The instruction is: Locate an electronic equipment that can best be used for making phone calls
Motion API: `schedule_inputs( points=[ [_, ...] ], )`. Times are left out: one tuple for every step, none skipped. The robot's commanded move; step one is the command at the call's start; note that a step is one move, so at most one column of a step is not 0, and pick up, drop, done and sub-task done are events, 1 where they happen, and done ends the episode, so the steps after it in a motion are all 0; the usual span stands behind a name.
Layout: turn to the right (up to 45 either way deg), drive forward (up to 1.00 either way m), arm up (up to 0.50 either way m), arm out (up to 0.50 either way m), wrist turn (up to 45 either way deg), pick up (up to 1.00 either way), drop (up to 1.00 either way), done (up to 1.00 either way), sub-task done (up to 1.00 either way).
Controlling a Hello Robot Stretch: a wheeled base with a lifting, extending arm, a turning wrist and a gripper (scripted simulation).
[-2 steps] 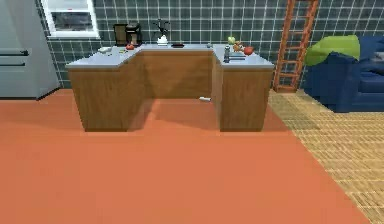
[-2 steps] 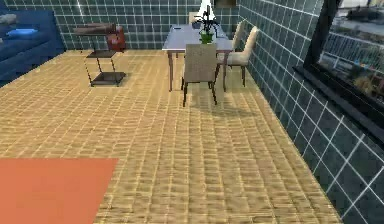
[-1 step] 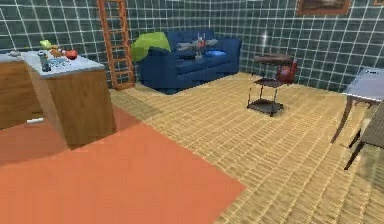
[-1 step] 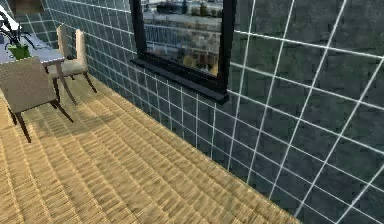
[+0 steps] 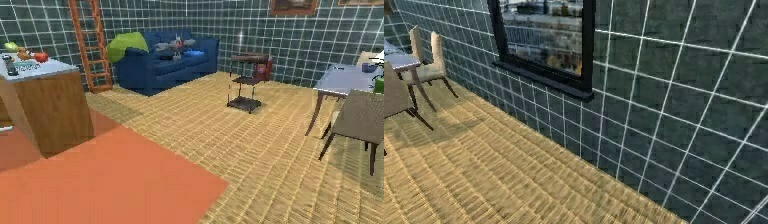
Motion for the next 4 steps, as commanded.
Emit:
schedule_inputs(
  points=[
    [0.0,1.0,0.0,0.0,0.0,0.0,0.0,0.0,0.0],
    [3.0,0.0,0.0,0.0,0.0,0.0,0.0,0.0,0.0],
    [0.0,1.0,0.0,0.0,0.0,0.0,0.0,0.0,0.0],
    [0.0,1.0,0.0,0.0,0.0,0.0,0.0,0.0,0.0]
  ],
)
